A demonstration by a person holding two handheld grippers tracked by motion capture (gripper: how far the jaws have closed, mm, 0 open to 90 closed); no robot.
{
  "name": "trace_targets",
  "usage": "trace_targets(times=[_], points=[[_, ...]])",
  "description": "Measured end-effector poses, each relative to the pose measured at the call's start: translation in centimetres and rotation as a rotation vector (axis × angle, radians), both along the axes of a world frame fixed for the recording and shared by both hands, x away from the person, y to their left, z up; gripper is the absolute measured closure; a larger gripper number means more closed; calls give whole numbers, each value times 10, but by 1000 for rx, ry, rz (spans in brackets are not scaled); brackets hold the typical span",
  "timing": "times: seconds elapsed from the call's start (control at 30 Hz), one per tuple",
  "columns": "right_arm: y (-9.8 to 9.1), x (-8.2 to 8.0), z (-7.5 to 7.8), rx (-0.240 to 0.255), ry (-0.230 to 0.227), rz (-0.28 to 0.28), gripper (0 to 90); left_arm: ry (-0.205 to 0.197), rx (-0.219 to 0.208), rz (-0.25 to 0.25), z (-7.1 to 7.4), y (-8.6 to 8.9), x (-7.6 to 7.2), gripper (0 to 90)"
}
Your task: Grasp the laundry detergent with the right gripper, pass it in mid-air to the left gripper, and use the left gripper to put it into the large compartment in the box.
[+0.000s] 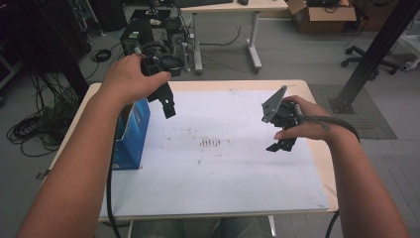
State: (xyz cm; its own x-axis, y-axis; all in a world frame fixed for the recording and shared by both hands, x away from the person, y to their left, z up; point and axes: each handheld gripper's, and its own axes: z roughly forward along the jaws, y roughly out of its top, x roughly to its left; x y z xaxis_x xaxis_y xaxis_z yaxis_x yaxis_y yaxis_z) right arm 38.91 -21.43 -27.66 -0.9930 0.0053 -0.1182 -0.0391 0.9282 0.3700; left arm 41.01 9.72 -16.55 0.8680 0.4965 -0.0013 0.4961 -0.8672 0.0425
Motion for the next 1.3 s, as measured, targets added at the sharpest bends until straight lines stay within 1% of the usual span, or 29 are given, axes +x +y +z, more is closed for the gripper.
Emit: trace_targets(times=[0.03,0.07,0.1,0.17,0.2,0.27,0.3,0.4,0.47,0.5,0.63,0.7,0.87,1.03,1.2,1.23,1.3], points=[[0,1,0,-6,3,0,33,7,9,-12,-2,-3,0,61],[0,1,1,-13,6,-1,33,5,22,-24,-4,-6,0,61],[0,2,1,-20,9,-3,33,5,27,-31,-6,-8,-1,61],[-1,4,1,-26,12,-10,33,13,22,-51,-9,-11,-1,61],[-2,4,1,-29,15,-11,33,8,23,-65,-10,-13,-2,61],[-3,6,0,-34,20,-18,33,20,8,-70,-13,-14,-3,60],[-3,6,0,-36,23,-20,33,19,3,-80,-16,-14,-4,60],[-4,7,-3,-45,31,-26,33,17,4,-98,-21,-15,-7,61],[-3,7,-4,-50,36,-29,33,26,-11,-111,-25,-15,-8,61],[-2,7,-5,-57,37,-28,33,29,-9,-114,-25,-15,-8,61],[1,8,-4,-62,39,-20,33,24,10,-122,-31,-16,-8,60],[2,9,-3,-62,34,-15,33,40,21,-111,-32,-18,-6,61],[2,10,-1,-53,27,-15,33,54,22,-106,-37,-22,0,60],[-1,11,0,-46,22,-17,33,61,12,-105,-41,-25,6,60],[-1,12,0,-43,19,-20,33,55,8,-97,-41,-23,8,60],[-1,12,0,-44,21,-23,33,60,8,-95,-40,-22,8,60],[0,13,0,-46,19,-18,33,55,10,-84,-40,-20,9,61]])
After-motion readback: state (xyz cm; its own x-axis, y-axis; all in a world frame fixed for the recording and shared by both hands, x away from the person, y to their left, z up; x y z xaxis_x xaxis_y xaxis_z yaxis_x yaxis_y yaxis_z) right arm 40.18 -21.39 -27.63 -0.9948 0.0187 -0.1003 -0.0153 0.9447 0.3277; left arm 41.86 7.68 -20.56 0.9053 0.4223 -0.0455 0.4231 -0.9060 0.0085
